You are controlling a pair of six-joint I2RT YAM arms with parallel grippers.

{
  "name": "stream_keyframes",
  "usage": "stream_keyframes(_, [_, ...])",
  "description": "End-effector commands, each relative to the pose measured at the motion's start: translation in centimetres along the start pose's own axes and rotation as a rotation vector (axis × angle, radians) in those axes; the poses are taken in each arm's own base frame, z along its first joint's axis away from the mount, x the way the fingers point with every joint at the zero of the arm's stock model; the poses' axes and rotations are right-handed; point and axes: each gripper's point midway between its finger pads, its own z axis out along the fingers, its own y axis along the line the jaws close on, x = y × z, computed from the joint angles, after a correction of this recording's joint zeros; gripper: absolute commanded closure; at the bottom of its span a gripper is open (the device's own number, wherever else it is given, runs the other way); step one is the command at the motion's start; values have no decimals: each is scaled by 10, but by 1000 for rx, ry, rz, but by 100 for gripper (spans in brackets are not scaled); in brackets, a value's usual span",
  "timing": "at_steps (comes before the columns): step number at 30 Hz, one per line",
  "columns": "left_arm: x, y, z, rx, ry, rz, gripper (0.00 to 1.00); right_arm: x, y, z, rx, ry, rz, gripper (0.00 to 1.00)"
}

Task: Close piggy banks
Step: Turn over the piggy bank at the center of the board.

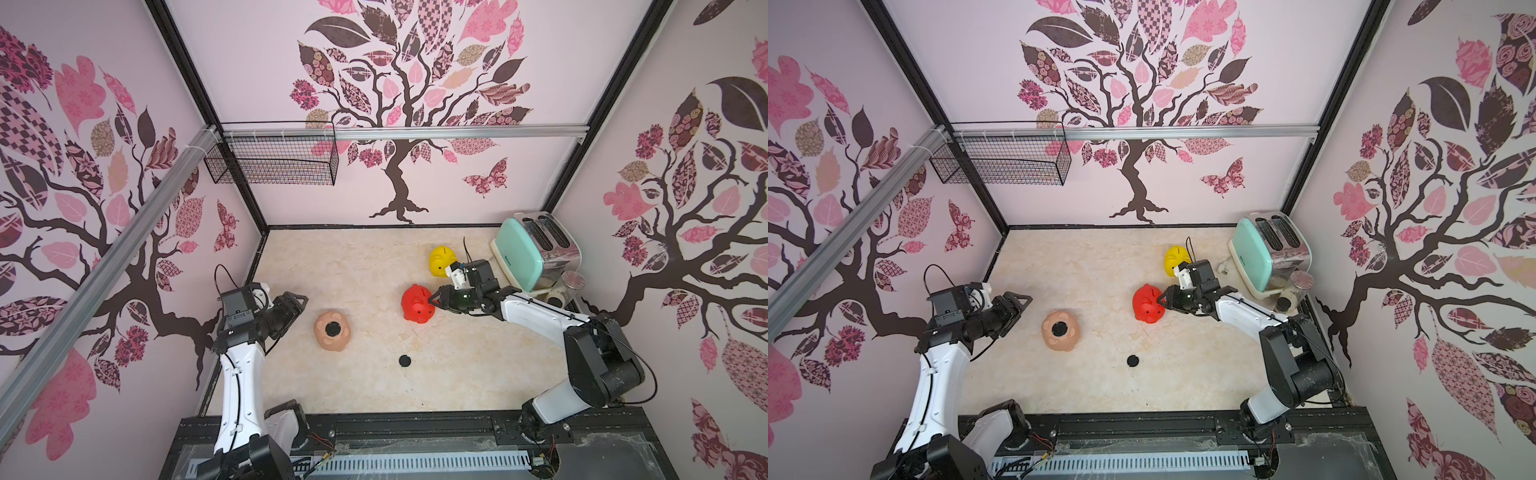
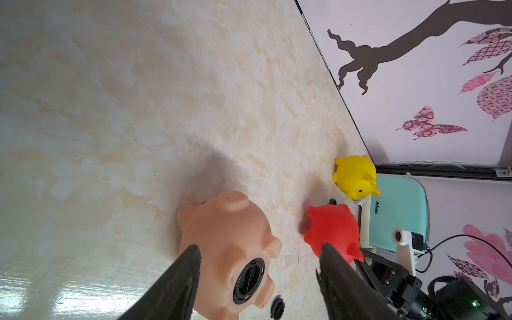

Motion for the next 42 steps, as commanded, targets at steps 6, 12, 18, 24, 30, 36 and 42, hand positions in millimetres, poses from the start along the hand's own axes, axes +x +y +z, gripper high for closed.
stream_keyframes(6, [1,-1,1,10,4,15,30,7,-36,4,87,38,87,58])
stream_keyframes(12, [1,-2,1,11,4,16,30,7,-41,5,100,41,92,57])
stream_keyframes(18, [1,-2,1,12,7,15,30,4,-44,4,113,36,92,56])
stream_keyframes(24, [1,-3,0,15,4,17,30,2,-46,3,114,33,100,56])
stream_keyframes(30, [1,-3,0,15,4,17,30,-1,-44,0,119,21,91,55])
stream_keyframes(36, [1,-2,0,15,4,17,30,-6,-40,-8,128,-1,74,52])
stream_keyframes(42, [1,-3,0,17,3,18,30,-18,-23,-18,99,-29,46,43])
